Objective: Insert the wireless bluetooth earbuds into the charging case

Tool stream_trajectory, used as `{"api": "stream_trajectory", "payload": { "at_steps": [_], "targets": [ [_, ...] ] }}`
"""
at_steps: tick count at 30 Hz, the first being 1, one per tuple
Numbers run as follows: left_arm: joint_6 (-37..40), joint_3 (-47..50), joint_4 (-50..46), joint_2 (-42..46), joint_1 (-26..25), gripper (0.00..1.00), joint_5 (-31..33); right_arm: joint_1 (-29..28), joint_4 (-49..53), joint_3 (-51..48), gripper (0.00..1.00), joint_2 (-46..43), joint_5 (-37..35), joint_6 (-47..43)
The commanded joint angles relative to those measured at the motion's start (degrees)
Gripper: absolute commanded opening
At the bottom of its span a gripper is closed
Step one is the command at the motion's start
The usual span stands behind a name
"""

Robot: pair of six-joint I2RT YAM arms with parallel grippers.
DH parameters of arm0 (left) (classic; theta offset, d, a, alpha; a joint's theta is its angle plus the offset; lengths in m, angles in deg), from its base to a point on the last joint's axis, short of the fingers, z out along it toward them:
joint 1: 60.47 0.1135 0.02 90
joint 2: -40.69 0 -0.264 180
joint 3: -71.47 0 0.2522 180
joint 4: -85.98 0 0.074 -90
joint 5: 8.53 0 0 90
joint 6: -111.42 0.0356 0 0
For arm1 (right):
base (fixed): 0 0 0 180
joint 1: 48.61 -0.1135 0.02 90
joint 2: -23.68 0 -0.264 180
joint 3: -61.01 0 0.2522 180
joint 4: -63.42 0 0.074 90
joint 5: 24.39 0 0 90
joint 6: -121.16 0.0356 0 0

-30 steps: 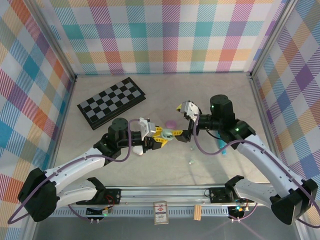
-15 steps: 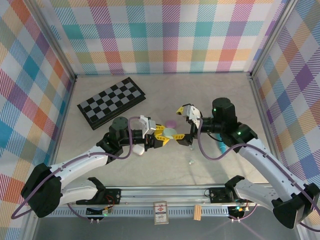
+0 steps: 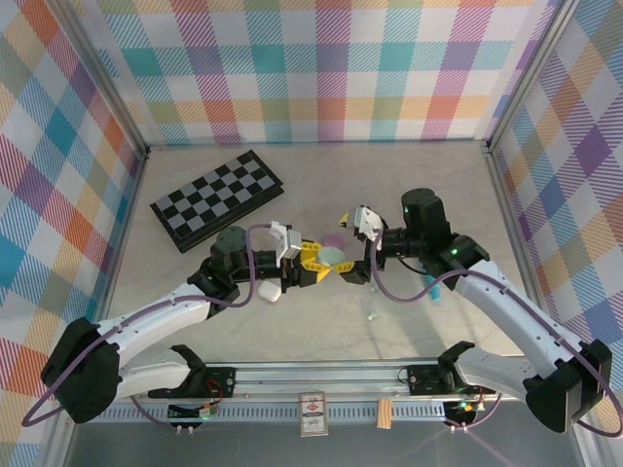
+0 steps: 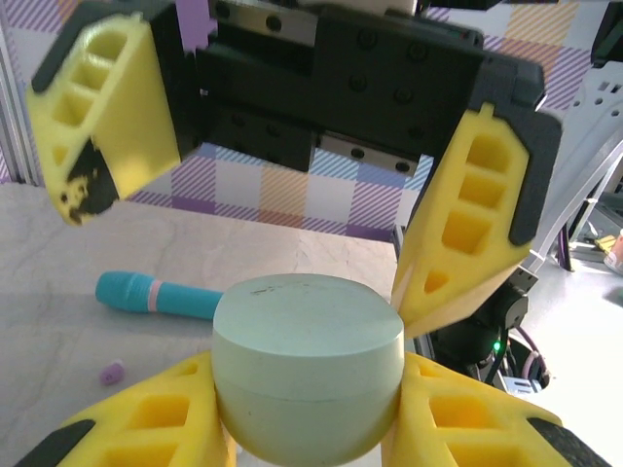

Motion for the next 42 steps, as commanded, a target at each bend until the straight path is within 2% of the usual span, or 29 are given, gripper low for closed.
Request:
{"api": "stream_trajectory", "payload": {
  "at_steps": [1,10,17,42],
  "targets": [
    [-1.27,-1.54,4.26,0.32,0.26,0.33,-1.57,-0.26,0.38,0.31,0.98,0.11,-1.5,-1.25],
    [0.0,-0.22,3.24,0.6,0.26,0.33,-1.73,0.48,-3.21,0.09,0.98,-2.41,-4.55,3.93],
    [0.43,0.22,2.93,0.85,0.26,0.33,-1.73,0.95,-1.18,1.75,0.98,-2.63,-4.66,3.27],
    [0.4,0.66,2.78,1.72,0.26,0.33,-1.94,1.99,-6.21,1.91,0.97,-2.74,-8.4,7.11]
  ]
}}
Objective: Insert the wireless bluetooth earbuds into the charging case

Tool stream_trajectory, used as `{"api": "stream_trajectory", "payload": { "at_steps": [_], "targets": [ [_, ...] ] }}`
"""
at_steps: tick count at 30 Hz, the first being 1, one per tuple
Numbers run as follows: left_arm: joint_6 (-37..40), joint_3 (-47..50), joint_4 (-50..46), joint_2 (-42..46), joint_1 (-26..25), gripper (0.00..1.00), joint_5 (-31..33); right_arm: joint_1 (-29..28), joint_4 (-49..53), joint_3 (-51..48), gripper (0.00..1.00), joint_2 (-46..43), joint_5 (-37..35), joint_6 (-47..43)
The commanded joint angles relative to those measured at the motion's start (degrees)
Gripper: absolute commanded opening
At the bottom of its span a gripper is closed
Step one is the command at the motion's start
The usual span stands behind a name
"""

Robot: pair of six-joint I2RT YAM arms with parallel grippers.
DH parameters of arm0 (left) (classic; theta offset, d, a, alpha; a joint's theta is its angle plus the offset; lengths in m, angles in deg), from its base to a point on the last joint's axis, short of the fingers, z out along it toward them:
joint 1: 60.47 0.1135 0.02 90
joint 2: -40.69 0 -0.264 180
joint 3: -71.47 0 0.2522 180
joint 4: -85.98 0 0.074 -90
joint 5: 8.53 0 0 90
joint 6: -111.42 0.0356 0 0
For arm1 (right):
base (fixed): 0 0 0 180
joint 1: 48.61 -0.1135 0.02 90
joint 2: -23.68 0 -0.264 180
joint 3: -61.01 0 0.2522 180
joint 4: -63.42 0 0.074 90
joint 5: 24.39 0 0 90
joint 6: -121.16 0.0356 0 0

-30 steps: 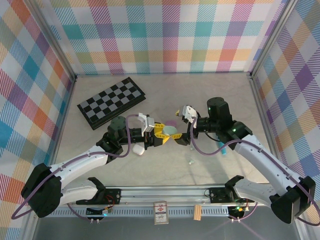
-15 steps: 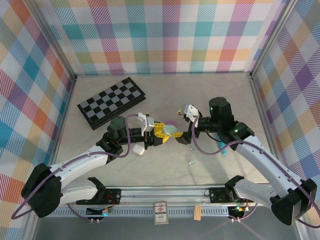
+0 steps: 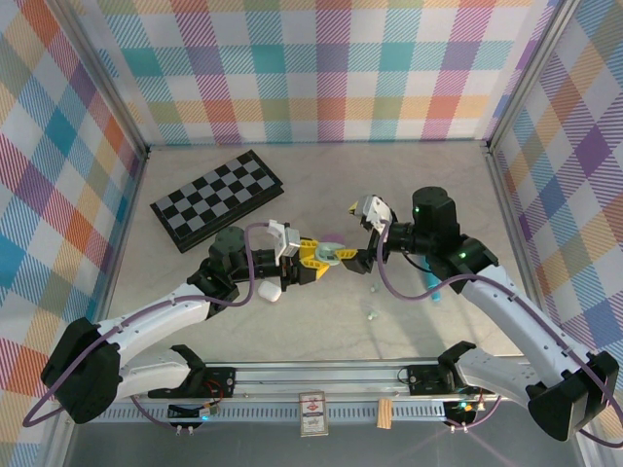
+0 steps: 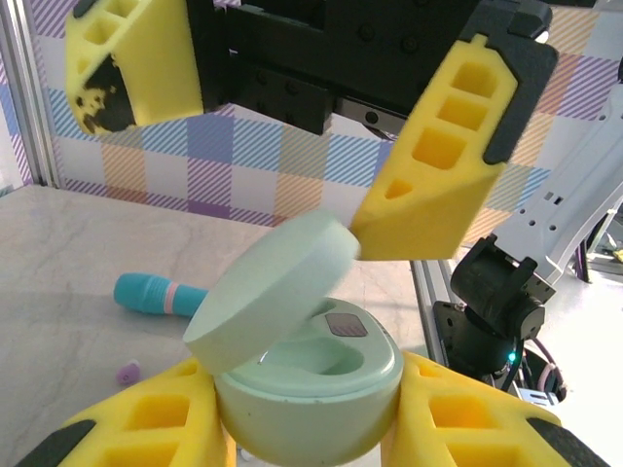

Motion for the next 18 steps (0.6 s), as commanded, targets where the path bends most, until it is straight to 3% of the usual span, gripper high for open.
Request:
{"api": "stream_trajectory", "payload": {
  "at_steps": [1,5,12,18],
  "targets": [
    [1.22,0.27,1.75,1.71,-0.09,0.33,-3.13,0.76,-2.52,1.8,0.97,0.29,-2.43,1.49],
    [1.2,0.03,1.68,1.78,-0.04,0.33,-3.34,0.9,-2.63,2.39,0.95,1.19,-3.57,2.79],
    [1.26,-0.54,1.65,1.47,-0.05,0.33,-3.97,0.79,0.27,4.14,0.93,3.14,0.65,1.54],
    [1.39,-0.84,1.46,1.97,-0.08,0.33,-4.29,0.94,2.6,6.22,0.86,5.42,0.45,3.15]
  ]
}}
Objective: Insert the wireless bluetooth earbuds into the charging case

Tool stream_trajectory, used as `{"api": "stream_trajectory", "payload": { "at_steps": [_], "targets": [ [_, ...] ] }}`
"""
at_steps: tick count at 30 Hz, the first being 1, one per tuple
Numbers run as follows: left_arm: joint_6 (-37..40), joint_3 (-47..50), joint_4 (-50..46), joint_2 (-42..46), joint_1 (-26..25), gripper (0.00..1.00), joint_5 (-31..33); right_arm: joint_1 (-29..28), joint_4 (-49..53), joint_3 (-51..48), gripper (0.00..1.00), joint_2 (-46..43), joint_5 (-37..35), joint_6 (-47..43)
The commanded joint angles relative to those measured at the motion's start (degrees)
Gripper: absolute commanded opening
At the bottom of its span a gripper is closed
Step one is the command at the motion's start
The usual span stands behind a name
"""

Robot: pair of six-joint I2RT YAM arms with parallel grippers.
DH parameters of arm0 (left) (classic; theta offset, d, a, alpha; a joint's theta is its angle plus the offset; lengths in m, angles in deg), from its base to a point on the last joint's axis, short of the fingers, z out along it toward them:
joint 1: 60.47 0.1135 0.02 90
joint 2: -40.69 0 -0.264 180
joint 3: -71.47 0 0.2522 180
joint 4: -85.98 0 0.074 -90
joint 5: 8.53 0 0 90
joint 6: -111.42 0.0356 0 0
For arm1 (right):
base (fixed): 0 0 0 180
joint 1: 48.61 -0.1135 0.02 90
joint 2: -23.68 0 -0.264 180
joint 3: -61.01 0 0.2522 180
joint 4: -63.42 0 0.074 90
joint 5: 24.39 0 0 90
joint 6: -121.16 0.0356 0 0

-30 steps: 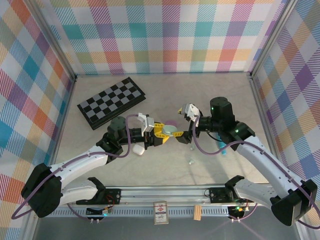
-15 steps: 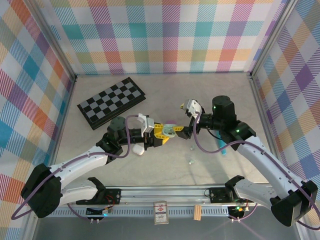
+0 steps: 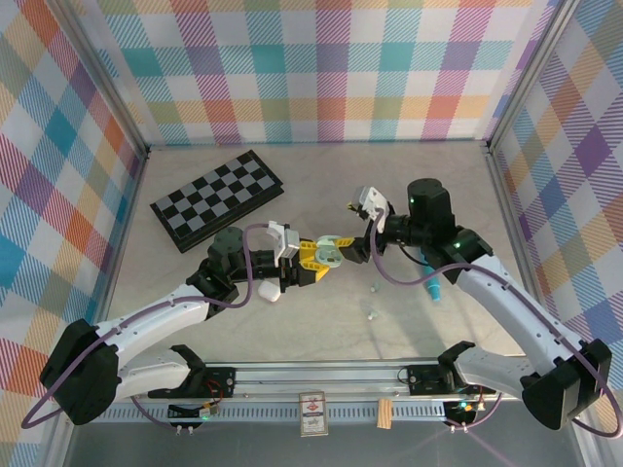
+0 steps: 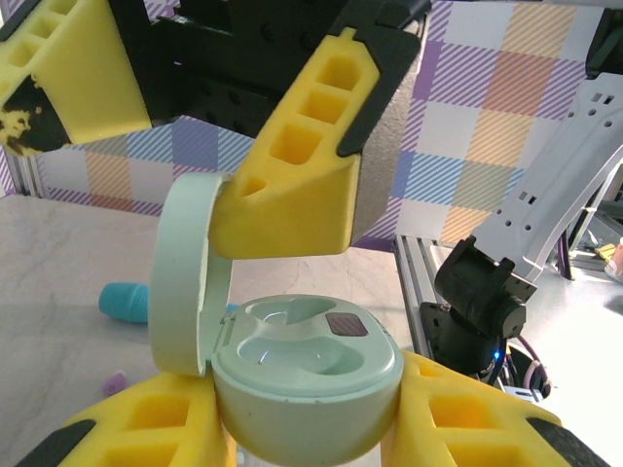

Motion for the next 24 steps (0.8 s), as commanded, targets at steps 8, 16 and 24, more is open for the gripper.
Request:
{"api": "stream_trajectory", "payload": {
  "at_steps": [8,16,24],
  "targets": [
    [1.3,-0.81,1.16,1.6,0.0,0.33,-2.66,0.34,6.13,4.54,0.76,2.39,9.47,-3.63],
    [1.15,-1.2,1.18,1.76,-0.04,0.33,-3.18,0.31,8.3,5.47,0.43,4.14,13.18,-4.32],
    [1.29,-1.63,0.69,1.52,-0.04,0.33,-2.94,0.24,7.48,5.15,0.2,4.42,13.3,-4.89]
  ]
}}
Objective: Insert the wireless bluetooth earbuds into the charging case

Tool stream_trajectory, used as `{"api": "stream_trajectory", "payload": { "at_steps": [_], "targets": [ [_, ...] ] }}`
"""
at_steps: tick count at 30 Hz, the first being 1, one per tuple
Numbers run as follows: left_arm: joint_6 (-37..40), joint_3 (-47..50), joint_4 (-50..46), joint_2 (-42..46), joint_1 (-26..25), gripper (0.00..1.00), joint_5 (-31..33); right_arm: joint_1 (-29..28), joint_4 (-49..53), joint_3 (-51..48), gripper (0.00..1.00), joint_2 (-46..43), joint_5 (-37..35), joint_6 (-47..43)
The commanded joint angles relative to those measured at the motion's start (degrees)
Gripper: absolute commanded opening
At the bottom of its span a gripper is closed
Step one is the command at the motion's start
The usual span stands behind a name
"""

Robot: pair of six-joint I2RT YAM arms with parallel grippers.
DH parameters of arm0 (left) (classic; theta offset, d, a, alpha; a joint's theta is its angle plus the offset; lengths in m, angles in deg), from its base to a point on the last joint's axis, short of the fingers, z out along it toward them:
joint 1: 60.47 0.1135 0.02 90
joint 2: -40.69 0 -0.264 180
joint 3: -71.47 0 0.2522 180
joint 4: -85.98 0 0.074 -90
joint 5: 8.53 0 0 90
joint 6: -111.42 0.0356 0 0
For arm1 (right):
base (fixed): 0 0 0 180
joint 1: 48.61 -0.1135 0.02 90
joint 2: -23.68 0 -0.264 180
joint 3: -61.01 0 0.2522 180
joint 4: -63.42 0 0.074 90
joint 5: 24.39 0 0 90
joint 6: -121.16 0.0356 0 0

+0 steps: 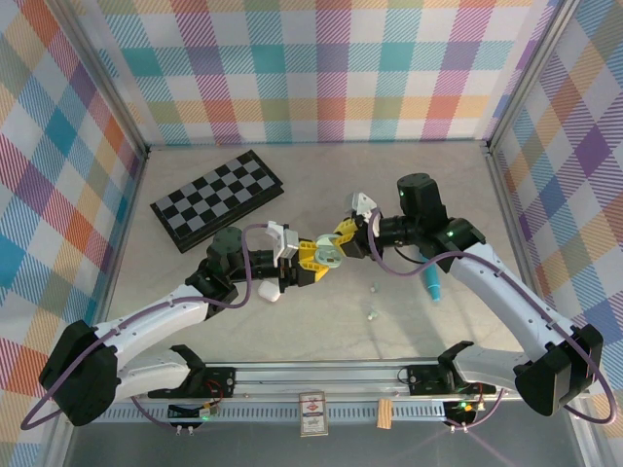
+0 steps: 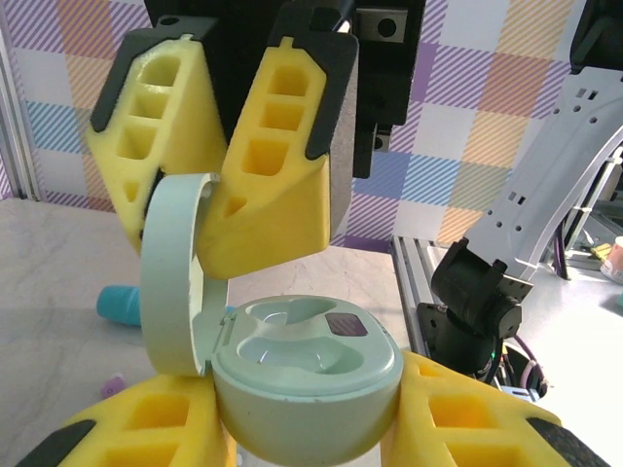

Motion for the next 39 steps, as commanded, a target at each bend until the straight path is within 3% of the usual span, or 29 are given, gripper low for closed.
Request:
{"api": "stream_trajectory", "payload": {
  "at_steps": [1,9,17,20,26,29,32,39],
  "targets": [
    [1.24,-1.75,0.58,1.03,-0.04,0.33,-2.44,0.25,-1.3,0.97,0.18,0.09,0.23,-0.95],
    [1.58,-1.62,0.49,0.4,-0.04,0.36,-0.39,0.24,-5.02,-0.79,0.0,-1.79,-2.35,-0.14],
    [1.5,-1.38,0.65,-0.1,-0.04,0.44,1.69,0.15,-7.49,-1.74,0.0,-2.7,-5.43,1.03],
    [1.5,-1.14,1.06,-0.28,-0.04,0.53,2.6,0.15,-6.89,-1.4,0.0,-2.71,-6.65,0.28],
    [1.1,-0.73,0.61,-0.59,0.07,0.86,5.88,0.16,-5.73,-1.12,0.0,-3.36,-9.67,-1.86],
    [0.08,-1.09,1.16,-1.45,0.06,0.95,5.89,0.15,-5.74,-1.21,0.0,-3.85,-10.25,-2.41],
    [-0.1,-1.22,2.17,-2.36,0.05,0.96,5.78,0.22,-5.98,-1.45,0.0,-3.77,-10.21,-2.67],
    [-1.38,-2.75,3.34,-3.78,-0.13,0.85,4.33,-0.26,-7.15,-1.89,0.0,-3.24,-9.87,-2.55]
  ]
}}
